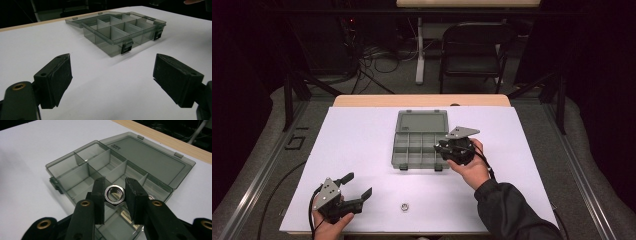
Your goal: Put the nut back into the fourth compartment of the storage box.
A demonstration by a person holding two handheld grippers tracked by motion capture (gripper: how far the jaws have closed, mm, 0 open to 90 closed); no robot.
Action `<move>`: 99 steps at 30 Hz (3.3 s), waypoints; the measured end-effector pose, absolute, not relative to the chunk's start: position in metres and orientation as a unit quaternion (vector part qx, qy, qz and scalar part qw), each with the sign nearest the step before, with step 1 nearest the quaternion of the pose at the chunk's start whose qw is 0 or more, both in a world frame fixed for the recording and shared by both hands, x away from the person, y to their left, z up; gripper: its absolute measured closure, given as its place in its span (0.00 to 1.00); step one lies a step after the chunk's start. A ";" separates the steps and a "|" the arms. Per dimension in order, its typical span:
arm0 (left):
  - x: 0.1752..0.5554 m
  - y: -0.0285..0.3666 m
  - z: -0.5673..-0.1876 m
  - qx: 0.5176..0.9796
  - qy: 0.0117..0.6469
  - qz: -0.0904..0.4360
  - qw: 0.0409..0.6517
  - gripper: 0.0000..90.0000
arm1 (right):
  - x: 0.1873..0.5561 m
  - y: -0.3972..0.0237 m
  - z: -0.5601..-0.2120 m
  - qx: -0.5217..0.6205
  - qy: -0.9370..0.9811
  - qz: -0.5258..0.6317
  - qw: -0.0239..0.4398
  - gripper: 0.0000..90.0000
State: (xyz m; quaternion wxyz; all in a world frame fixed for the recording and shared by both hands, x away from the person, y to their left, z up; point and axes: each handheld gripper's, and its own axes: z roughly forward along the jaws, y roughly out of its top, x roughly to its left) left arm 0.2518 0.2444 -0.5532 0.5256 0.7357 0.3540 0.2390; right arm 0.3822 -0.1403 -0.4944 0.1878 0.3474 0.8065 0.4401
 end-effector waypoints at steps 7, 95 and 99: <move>0.252 0.244 -0.553 0.734 0.355 0.238 0.528 0.17 | 0.401 -0.143 -0.504 0.376 0.797 0.433 0.190 0.78; 0.252 0.245 -0.554 0.732 0.358 0.239 0.528 0.17 | 0.373 -0.137 -0.505 0.367 0.800 0.433 0.196 0.49; 0.253 0.245 -0.554 0.732 0.359 0.238 0.528 0.17 | 0.369 -0.136 -0.503 0.363 0.800 0.436 0.196 0.49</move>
